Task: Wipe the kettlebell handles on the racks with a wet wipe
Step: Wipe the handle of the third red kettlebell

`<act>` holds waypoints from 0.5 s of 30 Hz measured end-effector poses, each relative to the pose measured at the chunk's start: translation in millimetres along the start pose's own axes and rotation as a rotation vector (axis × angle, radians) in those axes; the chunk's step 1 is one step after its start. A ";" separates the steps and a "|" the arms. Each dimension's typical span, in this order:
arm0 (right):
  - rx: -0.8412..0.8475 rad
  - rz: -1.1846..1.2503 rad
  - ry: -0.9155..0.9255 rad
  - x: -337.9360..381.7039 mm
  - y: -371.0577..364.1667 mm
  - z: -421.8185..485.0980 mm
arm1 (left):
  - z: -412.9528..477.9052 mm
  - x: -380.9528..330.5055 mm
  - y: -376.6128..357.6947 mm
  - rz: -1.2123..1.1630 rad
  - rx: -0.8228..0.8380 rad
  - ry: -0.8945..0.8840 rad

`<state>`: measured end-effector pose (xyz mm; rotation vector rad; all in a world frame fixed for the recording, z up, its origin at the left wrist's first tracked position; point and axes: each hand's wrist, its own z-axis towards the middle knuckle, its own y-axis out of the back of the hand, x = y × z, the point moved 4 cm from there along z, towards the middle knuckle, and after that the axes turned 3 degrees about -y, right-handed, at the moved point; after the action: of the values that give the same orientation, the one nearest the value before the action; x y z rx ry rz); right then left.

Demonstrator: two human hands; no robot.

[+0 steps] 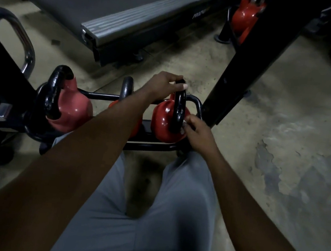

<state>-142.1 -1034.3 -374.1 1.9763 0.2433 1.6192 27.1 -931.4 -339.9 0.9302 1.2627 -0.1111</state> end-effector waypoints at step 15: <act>-0.179 0.367 -0.110 -12.4 -12.1 -27.0 | 0.3 2.8 -1.5 0.040 0.004 -0.008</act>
<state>-168.2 -1021.9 -388.0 2.0450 -0.3143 1.6739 27.5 -931.4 -343.0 0.9569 1.2361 -0.0863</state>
